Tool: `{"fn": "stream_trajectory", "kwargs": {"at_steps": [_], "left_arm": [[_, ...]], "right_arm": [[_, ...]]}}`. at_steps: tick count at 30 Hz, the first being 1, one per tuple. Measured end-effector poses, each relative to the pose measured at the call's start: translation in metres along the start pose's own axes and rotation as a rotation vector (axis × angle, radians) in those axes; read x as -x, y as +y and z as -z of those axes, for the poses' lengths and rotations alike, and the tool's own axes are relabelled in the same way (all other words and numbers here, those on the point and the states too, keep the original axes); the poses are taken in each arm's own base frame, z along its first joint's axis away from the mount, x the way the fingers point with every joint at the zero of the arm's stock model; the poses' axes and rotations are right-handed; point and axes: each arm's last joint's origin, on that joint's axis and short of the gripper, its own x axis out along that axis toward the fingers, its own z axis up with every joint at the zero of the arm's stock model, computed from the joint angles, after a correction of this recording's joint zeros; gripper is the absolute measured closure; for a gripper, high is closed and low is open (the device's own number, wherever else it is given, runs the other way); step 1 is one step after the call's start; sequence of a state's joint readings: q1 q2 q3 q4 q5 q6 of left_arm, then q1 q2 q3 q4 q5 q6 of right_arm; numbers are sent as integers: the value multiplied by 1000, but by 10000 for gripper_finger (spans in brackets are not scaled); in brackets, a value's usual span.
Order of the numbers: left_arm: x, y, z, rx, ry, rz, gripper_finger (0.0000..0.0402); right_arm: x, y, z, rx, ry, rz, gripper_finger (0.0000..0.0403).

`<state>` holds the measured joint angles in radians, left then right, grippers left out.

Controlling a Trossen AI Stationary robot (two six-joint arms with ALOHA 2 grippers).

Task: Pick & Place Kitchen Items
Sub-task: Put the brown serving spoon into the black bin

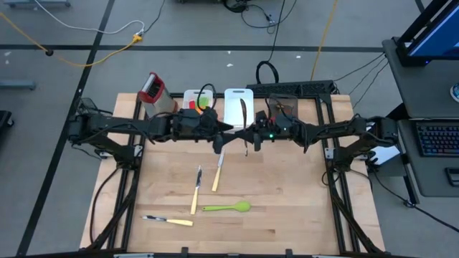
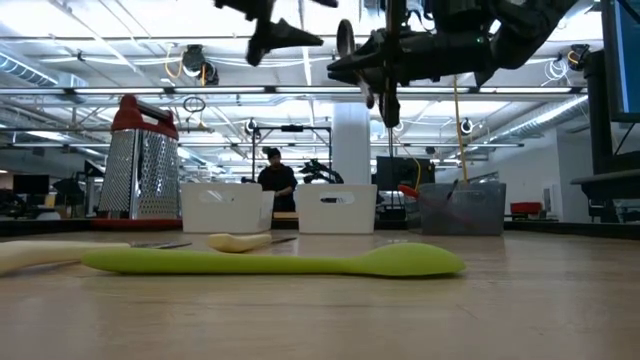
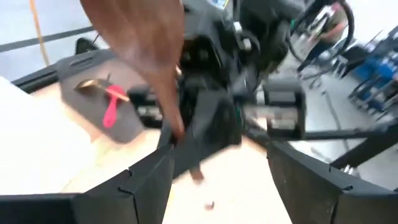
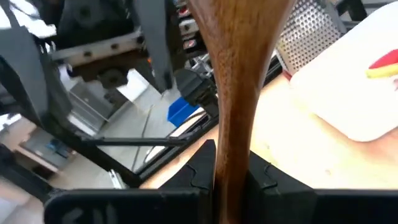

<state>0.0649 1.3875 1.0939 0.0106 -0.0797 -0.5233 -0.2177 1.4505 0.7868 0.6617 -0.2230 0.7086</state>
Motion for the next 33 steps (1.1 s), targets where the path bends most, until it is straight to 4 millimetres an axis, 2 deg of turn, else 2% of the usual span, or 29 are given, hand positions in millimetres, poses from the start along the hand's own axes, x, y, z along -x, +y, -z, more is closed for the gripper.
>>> {"fn": "stream_trajectory", "kwargs": {"at_steps": [4, 10, 17, 21, 25, 33], "left_arm": [[14, 4, 4, -23, 84, -70, 149], [17, 8, 10, -3, 136, -140, 160], [18, 4, 16, -19, 164, -155, 160], [18, 2, 17, -34, 159, -175, 160], [18, 1, 18, -46, 160, -171, 160], [18, 2, 17, -145, 156, -185, 160]], "right_arm": [[6, -16, -14, -96, 11, -15, 381], [22, -46, -39, -286, 34, -49, 381], [44, -68, -63, -469, 30, -125, 381], [61, -83, -58, -580, -2, -153, 381], [81, -92, -42, -685, -71, -202, 381], [120, -93, -6, -967, -374, -310, 381]]}}
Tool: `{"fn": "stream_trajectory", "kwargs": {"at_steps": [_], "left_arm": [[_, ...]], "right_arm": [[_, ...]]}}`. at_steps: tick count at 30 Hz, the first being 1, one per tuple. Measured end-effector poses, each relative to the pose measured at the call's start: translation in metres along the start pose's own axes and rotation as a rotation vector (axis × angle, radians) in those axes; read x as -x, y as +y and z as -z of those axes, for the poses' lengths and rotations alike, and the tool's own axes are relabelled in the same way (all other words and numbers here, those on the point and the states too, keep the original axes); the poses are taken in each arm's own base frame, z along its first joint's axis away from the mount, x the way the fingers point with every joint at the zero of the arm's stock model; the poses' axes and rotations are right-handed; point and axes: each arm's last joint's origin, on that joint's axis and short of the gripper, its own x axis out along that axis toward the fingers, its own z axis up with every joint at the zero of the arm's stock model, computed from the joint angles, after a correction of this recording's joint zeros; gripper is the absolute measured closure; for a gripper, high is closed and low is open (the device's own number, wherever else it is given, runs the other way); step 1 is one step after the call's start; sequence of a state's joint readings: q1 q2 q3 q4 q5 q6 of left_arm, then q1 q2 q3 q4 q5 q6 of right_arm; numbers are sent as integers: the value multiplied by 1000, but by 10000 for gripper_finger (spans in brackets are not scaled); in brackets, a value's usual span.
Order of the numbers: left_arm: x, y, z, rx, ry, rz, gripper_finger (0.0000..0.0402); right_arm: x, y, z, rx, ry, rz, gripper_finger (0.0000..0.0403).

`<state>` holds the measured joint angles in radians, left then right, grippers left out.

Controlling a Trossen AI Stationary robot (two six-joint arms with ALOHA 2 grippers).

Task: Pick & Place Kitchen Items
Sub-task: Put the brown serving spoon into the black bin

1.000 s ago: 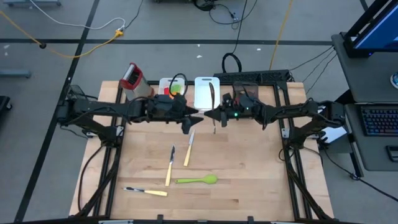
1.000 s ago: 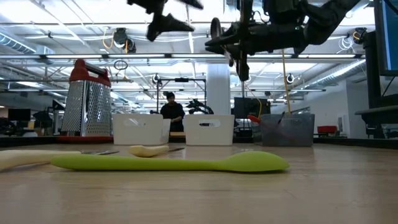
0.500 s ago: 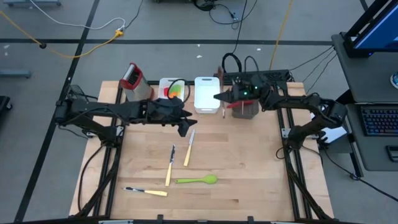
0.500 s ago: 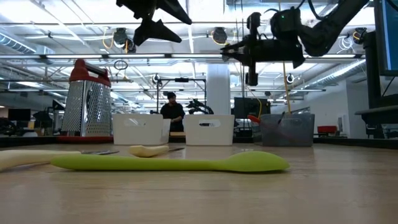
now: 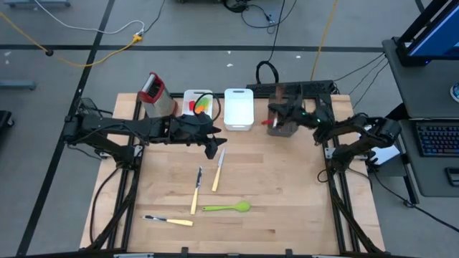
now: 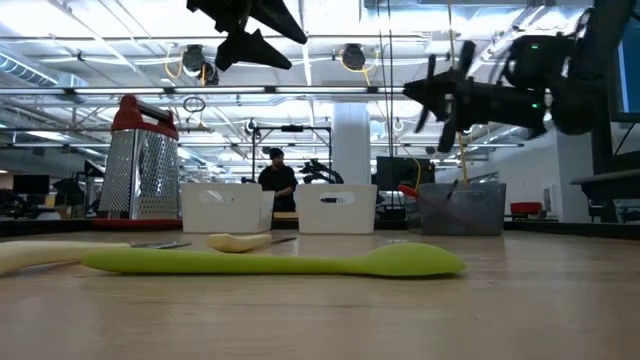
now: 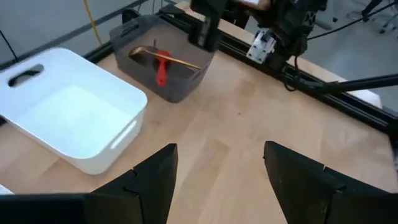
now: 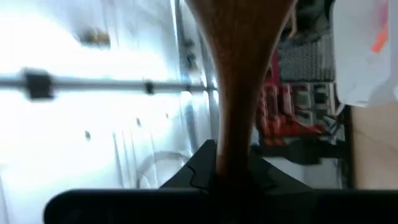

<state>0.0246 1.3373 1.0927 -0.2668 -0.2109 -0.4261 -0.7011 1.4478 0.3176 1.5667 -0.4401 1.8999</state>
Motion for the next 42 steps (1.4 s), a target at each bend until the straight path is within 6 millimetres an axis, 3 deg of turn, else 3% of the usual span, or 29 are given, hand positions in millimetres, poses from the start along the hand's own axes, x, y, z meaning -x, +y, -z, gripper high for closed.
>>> {"fn": "stream_trajectory", "kwargs": {"at_steps": [3, 11, 19, 28, 34, 42], "left_arm": [[0, 0, 0, -11, -2, -8, 160], [0, 2, 3, 5, 29, -25, 160], [0, 2, 3, 21, 29, -26, 160], [-3, 18, -4, 41, 12, -73, 160], [-4, 30, -8, 55, 1, -109, 160], [-5, 37, -11, 54, 9, -98, 160]], "right_arm": [[12, -1, 8, -104, -67, -15, 381], [15, 15, 24, -214, -81, -137, 381], [29, -1, 26, -363, -84, -36, 376], [53, -20, 21, -455, -227, 44, 381], [57, -20, 14, -497, -269, 38, 368], [61, -27, 7, -550, -321, 107, 380]]}}
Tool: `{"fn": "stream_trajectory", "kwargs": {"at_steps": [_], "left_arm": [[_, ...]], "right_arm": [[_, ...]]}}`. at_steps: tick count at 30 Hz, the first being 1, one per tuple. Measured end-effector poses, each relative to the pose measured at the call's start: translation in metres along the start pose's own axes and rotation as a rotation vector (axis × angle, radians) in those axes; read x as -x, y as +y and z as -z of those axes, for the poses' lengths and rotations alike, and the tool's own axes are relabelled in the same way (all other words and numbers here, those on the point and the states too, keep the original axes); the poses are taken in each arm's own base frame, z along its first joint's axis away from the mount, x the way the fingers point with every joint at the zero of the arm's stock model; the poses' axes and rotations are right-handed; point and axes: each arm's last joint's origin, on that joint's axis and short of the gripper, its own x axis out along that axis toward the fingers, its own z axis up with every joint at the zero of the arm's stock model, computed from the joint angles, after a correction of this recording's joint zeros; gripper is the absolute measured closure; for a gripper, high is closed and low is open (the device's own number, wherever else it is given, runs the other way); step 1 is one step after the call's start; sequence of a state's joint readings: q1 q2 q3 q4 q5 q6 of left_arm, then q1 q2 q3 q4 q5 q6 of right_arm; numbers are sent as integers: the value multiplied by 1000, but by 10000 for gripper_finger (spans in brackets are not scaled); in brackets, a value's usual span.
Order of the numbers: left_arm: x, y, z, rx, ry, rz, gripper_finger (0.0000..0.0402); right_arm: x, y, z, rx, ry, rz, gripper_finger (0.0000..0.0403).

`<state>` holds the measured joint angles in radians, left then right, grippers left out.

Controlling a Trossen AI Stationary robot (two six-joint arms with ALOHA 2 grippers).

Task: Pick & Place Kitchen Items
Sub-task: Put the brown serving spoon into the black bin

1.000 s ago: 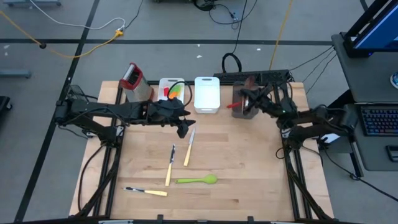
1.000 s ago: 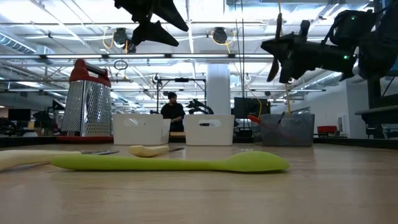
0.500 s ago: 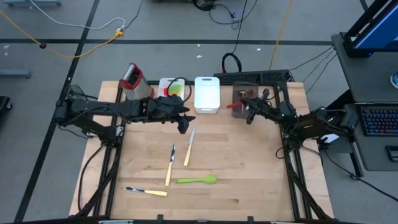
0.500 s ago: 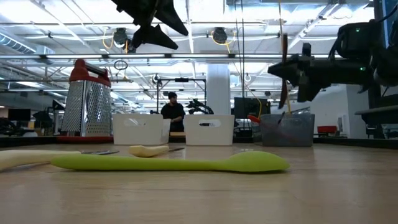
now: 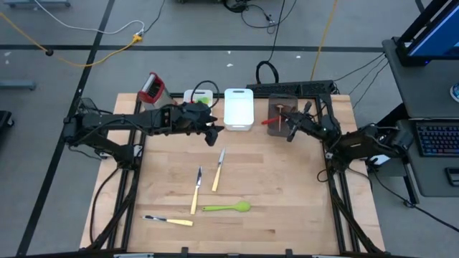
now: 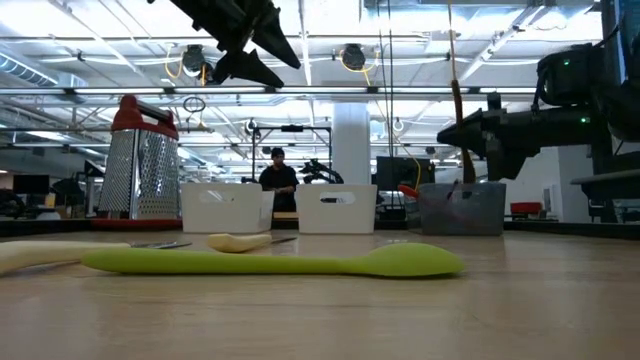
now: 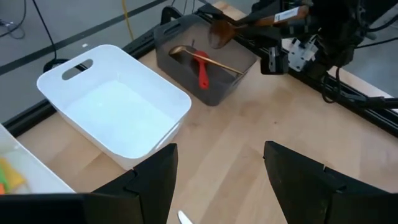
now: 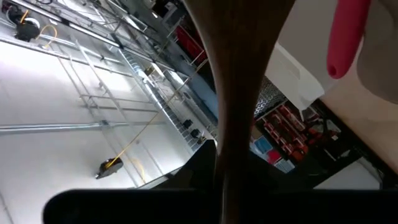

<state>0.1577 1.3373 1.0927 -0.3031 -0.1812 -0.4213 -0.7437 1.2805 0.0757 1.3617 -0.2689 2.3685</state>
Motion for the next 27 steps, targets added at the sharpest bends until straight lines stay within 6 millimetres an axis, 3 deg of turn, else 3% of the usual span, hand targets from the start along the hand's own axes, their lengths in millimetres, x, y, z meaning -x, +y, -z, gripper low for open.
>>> {"fn": "stream_trajectory", "kwargs": {"at_steps": [8, 16, 20, 27], "left_arm": [[0, -1, 1, -1, 4, 9, 160], [1, -3, 1, 1, 6, 15, 160], [1, -6, 3, -4, 8, 24, 160], [1, -6, 3, -1, 9, 27, 160]], "right_arm": [[1, 3, -3, 2, -21, -20, 319], [1, 4, -3, 24, -8, -14, 291], [1, 4, -3, 68, 11, 9, 297], [1, 4, -3, 191, 14, 7, 345]]}}
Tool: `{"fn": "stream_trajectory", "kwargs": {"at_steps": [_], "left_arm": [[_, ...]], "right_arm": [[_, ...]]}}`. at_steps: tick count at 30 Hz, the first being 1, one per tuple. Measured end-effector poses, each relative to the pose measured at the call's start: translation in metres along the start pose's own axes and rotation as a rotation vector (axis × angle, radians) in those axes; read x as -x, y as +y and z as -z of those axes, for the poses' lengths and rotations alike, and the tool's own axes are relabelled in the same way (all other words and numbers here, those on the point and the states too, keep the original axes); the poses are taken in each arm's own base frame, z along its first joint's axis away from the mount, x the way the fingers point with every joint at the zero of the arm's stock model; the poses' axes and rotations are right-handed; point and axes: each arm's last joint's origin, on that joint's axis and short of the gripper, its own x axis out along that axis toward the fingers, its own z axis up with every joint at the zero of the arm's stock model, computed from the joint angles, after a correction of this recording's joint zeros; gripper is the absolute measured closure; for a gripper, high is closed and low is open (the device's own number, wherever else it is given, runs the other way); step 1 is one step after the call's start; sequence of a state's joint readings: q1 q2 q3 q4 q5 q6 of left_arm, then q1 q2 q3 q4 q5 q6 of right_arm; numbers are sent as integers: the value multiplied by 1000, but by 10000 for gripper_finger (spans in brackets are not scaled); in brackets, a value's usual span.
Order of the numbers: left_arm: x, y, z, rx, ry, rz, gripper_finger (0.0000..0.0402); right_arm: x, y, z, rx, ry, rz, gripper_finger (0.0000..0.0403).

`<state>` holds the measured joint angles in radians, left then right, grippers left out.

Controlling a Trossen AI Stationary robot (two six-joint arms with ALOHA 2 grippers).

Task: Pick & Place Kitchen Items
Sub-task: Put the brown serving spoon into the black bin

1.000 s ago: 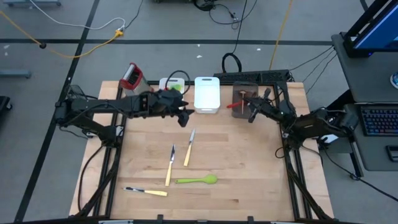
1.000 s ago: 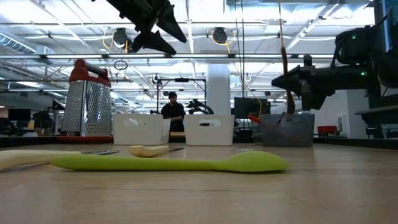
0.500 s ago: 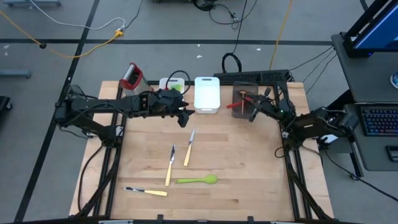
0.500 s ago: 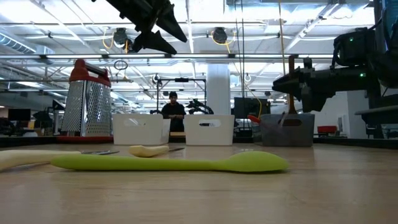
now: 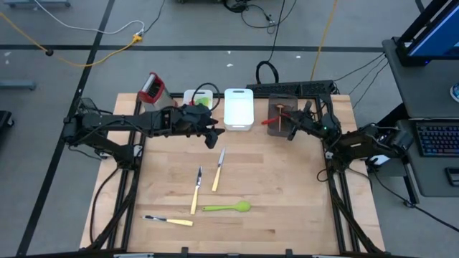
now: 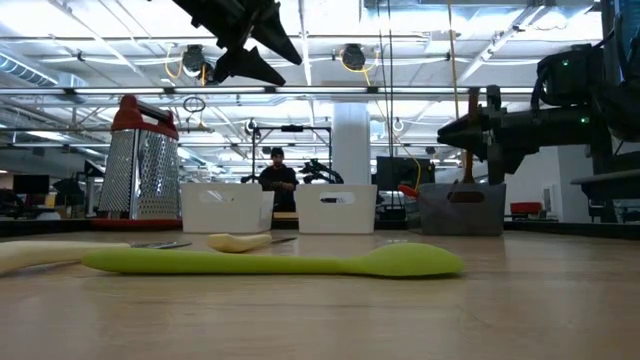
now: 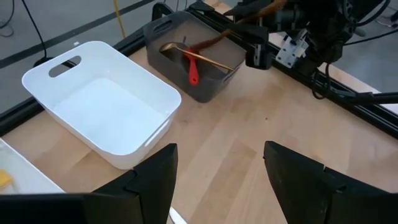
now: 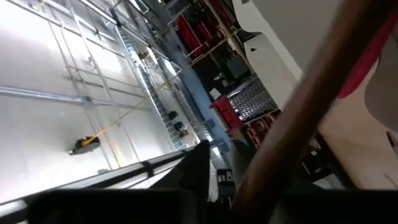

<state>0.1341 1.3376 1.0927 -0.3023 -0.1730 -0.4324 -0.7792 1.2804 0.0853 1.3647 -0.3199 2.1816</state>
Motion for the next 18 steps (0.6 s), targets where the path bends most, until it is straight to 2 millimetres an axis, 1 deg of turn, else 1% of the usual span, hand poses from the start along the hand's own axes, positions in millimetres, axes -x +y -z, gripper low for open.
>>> {"fn": "stream_trajectory", "kwargs": {"at_steps": [4, 6, 10, 14, 18], "left_arm": [[0, 0, 0, 3, 0, 0, 160], [0, 0, 0, 3, 0, 0, 160], [0, 0, 0, 3, 0, 0, 160], [0, 0, 0, 3, 0, 0, 160], [0, 0, 0, 3, 0, 0, 160]], "right_arm": [[0, 0, 0, 47, 3, 1, 385], [0, 1, 0, 58, 6, -4, 398], [0, 0, 0, 53, 6, -1, 396], [0, -4, -1, 10, 19, 60, 401], [1, -8, -5, 25, -16, 102, 391]]}}
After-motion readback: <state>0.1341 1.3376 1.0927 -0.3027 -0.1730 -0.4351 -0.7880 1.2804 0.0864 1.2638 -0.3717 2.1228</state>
